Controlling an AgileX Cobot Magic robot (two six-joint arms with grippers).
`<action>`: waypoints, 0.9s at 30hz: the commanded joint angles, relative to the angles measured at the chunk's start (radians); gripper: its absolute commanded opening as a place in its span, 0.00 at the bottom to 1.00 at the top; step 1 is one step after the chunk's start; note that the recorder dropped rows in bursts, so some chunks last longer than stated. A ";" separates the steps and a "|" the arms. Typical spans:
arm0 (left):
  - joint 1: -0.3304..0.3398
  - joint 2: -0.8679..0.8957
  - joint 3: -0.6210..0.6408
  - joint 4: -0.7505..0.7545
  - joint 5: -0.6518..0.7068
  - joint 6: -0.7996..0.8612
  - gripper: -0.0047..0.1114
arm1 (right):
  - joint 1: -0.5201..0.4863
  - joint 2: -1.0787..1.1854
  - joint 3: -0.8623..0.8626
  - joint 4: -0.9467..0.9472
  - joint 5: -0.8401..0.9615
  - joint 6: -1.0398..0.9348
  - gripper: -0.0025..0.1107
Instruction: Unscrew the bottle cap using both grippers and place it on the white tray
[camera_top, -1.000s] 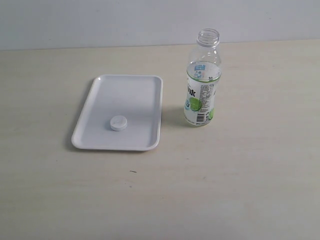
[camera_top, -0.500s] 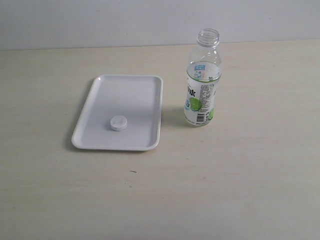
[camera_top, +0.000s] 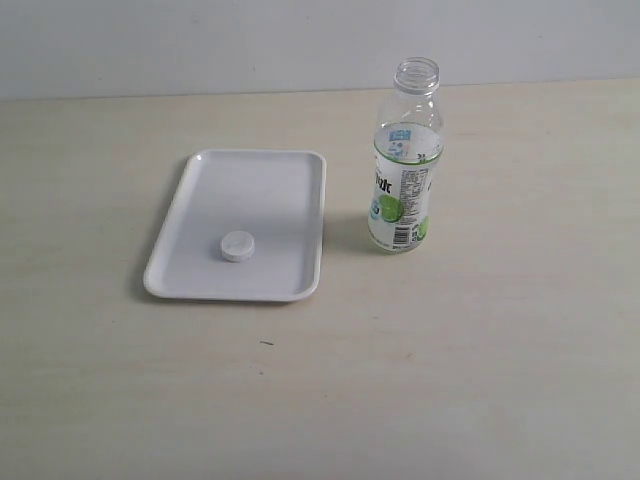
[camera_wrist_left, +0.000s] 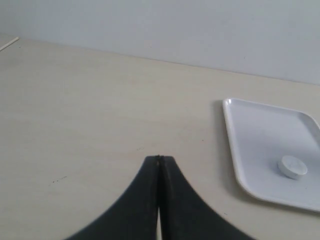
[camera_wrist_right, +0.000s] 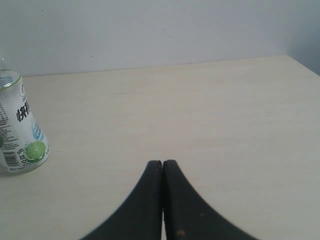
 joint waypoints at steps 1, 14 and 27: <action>0.002 -0.006 0.003 -0.015 -0.006 0.005 0.04 | -0.004 -0.004 0.004 -0.007 -0.010 0.000 0.02; -0.038 -0.006 0.003 -0.011 -0.006 0.005 0.04 | -0.004 -0.004 0.004 -0.007 -0.010 0.000 0.02; -0.039 -0.006 0.003 -0.011 -0.006 0.005 0.04 | -0.004 -0.004 0.004 -0.007 -0.010 0.000 0.02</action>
